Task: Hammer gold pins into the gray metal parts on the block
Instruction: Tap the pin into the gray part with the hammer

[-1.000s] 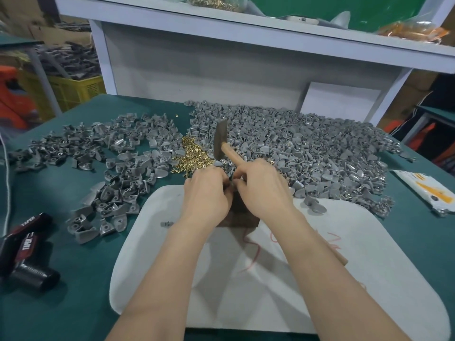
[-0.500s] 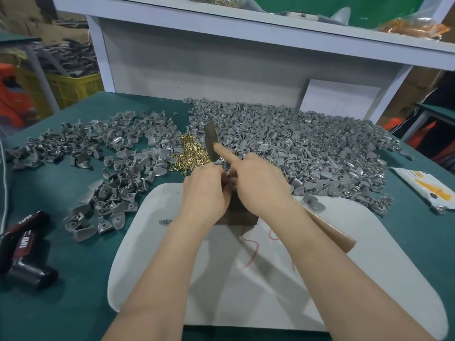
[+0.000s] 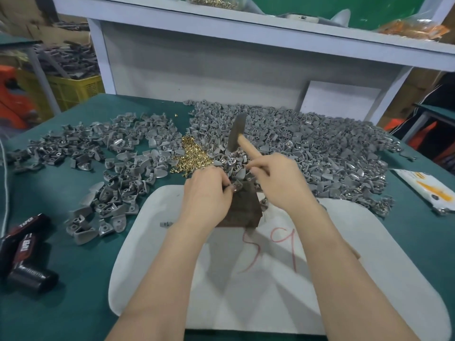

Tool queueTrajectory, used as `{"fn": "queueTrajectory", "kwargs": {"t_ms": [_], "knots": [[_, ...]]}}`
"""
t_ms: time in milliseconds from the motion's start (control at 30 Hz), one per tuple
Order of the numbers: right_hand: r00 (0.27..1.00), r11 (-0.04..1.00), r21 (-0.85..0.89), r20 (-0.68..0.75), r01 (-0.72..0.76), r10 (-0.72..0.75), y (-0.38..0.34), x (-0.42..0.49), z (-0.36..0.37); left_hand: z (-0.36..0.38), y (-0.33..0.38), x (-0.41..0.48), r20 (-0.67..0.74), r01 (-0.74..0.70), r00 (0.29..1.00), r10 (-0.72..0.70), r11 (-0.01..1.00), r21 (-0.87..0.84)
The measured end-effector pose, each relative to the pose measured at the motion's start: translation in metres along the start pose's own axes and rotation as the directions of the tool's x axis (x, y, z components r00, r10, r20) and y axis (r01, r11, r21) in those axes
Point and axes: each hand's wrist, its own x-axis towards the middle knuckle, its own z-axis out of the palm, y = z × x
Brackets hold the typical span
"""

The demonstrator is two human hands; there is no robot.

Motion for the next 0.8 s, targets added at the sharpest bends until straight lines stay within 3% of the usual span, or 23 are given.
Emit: {"fn": "queueTrajectory", "kwargs": {"t_ms": [167,267,467,600,800], "knots": [[0.995,0.986,-0.134,0.007,-0.095,0.097,0.023,-0.003,0.009,0.000,0.000,0.001,0.012,0.003,1.000,-0.003,1.000,0.012],[0.990,0.983,-0.130,0.040,-0.131,0.137,0.024,-0.003,0.012,0.001,0.000,0.001,0.007,-0.003,1.000,0.003,1.000,0.006],[0.997,0.987,0.147,-0.053,0.071,-0.064,0.008,-0.010,0.012,0.003,-0.002,0.002,-0.013,-0.022,1.000,0.022,1.000,-0.005],[0.993,0.984,0.137,0.003,0.116,-0.118,-0.001,-0.014,0.021,0.004,-0.003,0.002,-0.022,-0.025,0.999,0.025,1.000,-0.014],[0.989,0.980,0.133,-0.023,0.150,-0.148,-0.003,-0.015,0.024,0.004,-0.004,0.002,-0.015,-0.041,0.999,0.041,0.999,-0.002]]}}
